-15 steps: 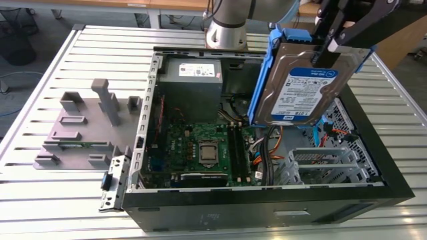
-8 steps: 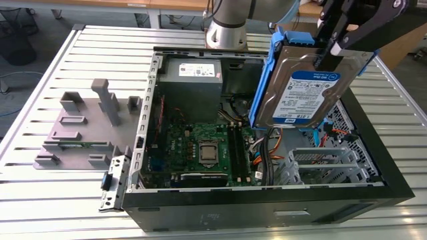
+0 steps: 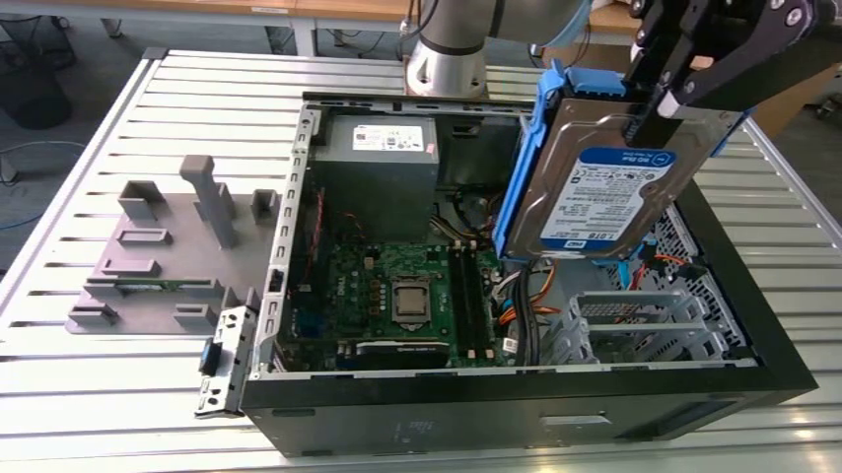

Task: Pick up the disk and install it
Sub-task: 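Pick up the disk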

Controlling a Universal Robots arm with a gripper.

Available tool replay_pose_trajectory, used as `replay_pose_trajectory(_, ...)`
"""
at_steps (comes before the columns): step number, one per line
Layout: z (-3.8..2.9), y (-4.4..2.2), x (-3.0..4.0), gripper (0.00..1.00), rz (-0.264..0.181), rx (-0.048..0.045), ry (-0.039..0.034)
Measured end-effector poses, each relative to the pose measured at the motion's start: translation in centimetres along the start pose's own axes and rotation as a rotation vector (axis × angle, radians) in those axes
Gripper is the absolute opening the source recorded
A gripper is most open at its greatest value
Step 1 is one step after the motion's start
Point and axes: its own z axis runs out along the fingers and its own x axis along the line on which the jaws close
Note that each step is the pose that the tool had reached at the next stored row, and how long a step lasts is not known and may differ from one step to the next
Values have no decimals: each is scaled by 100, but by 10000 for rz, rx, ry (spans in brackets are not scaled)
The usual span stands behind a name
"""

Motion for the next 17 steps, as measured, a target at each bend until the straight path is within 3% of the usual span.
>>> replay_pose_trajectory(8, 11, -101, -1, 35, 1, 0, 1)
replay_pose_trajectory(17, 19, -109, 5, 35, 0, 0, -3)
